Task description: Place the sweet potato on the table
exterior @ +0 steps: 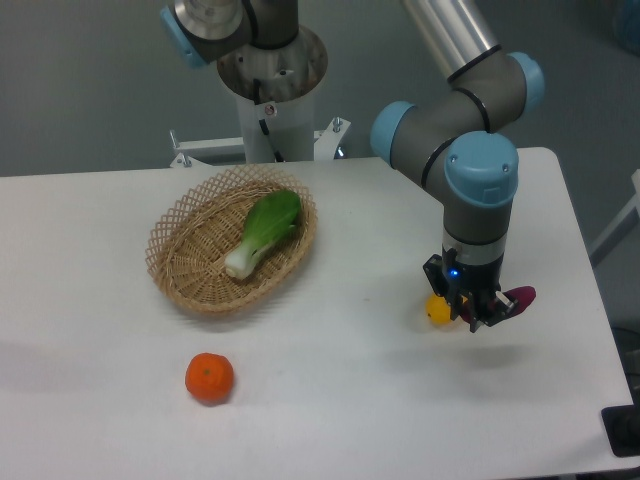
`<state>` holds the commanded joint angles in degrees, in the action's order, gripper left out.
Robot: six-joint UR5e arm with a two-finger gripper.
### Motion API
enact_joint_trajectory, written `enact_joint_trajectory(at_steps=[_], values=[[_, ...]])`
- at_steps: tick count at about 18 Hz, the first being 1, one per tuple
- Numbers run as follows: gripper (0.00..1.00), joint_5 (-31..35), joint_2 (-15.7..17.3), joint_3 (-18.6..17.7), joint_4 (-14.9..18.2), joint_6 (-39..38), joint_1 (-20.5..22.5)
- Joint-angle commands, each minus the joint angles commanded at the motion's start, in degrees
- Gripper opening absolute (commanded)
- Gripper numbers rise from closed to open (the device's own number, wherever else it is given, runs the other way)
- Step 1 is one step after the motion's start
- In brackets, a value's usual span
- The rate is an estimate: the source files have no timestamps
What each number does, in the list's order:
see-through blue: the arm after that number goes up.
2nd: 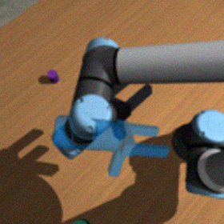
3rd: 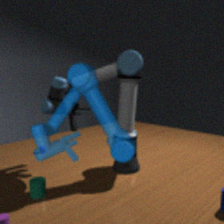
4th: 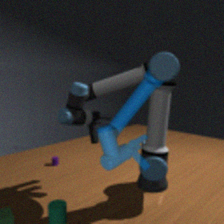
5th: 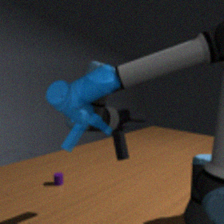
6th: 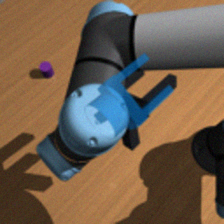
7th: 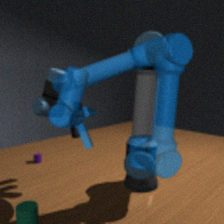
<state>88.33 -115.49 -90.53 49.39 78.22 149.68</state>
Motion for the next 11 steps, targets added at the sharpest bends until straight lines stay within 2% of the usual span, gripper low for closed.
enact_joint_trajectory(at_steps=[5,11], values=[[0.35,-0.09,0.35,-2.11,-0.79,-0.52,-0.88],[0.35,-0.09,0.62,-2.20,-0.88,-6.93,-6.84]])
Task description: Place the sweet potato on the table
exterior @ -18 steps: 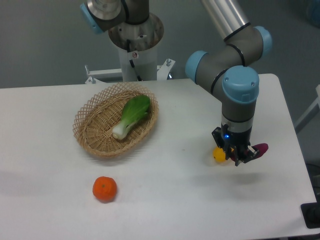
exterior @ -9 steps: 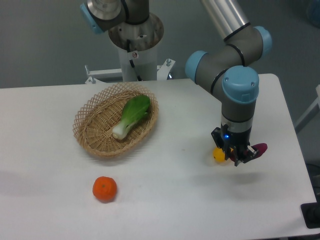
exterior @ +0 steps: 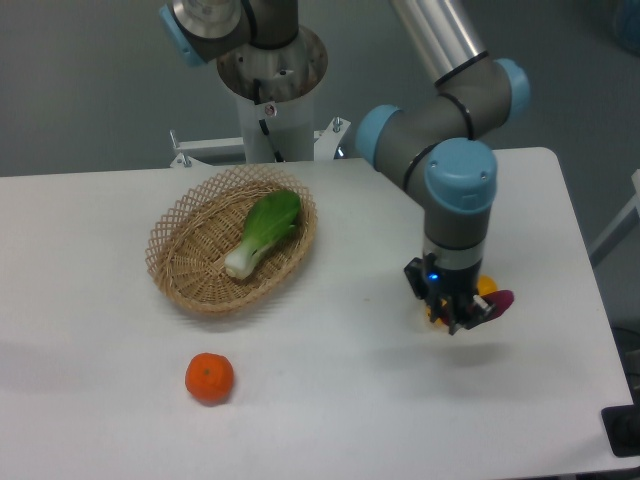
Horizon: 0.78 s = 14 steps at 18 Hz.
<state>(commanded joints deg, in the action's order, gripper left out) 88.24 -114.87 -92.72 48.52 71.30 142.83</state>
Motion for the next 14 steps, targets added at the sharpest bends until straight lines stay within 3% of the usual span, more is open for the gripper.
enact_joint_trajectory(at_steps=[5,11,14], values=[[0.35,0.00,-0.53,0.00,-0.26,-6.77,-5.45],[0.35,0.09,-1.23,-0.26,-1.06,-9.51,-10.73],[0.35,0.61,0.43,-4.55,-1.49,-8.81,-11.70]])
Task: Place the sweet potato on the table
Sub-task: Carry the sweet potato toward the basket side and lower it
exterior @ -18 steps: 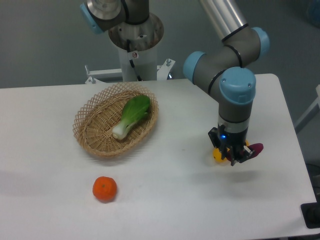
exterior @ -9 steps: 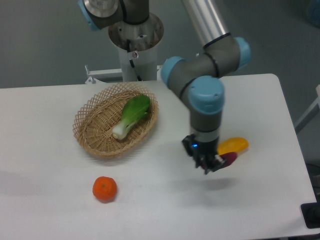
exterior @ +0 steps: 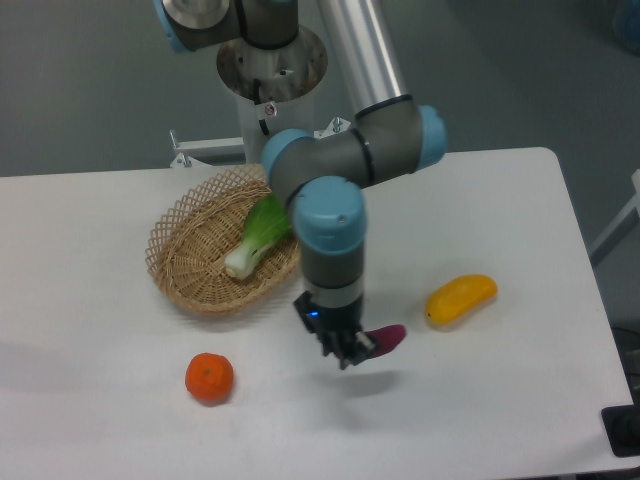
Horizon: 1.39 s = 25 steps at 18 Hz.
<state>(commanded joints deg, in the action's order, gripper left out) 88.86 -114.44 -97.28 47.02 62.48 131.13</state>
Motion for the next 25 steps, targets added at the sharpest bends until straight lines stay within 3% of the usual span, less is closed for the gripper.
enact_joint_trajectory(at_steps=[3,10,13,25], values=[[0.35,0.00,2.99,-4.31,-0.18,3.68,0.52],[0.35,0.18,3.61,-7.75,-0.09,8.78,3.77],[0.35,0.09,6.15,-9.77,-0.09,12.39,6.15],[0.35,-0.17,9.76,-15.74,-0.09,29.52,15.99]])
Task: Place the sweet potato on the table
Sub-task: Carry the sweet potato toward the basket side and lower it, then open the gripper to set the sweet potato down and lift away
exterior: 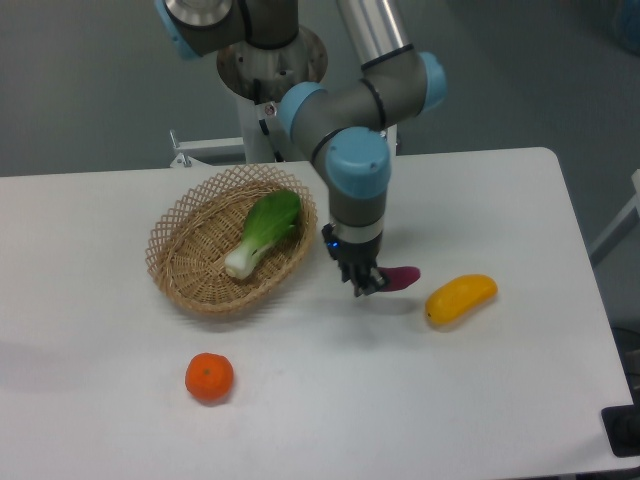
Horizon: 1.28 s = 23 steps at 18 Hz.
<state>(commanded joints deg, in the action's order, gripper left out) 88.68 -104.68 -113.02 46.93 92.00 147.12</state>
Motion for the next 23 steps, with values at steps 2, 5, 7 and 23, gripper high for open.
enact_joint_trajectory(at_steps=[2,5,7,23], values=[[0.35,0.00,0.27,-0.53,0.00,2.03,0.89],[0.35,-0.09,0.18,-0.71,0.00,3.35,1.94],[0.35,0.00,0.18,-1.49,0.09,4.85,2.47],[1.00,-0.44,0.62,-3.00,-0.70,9.07,4.14]])
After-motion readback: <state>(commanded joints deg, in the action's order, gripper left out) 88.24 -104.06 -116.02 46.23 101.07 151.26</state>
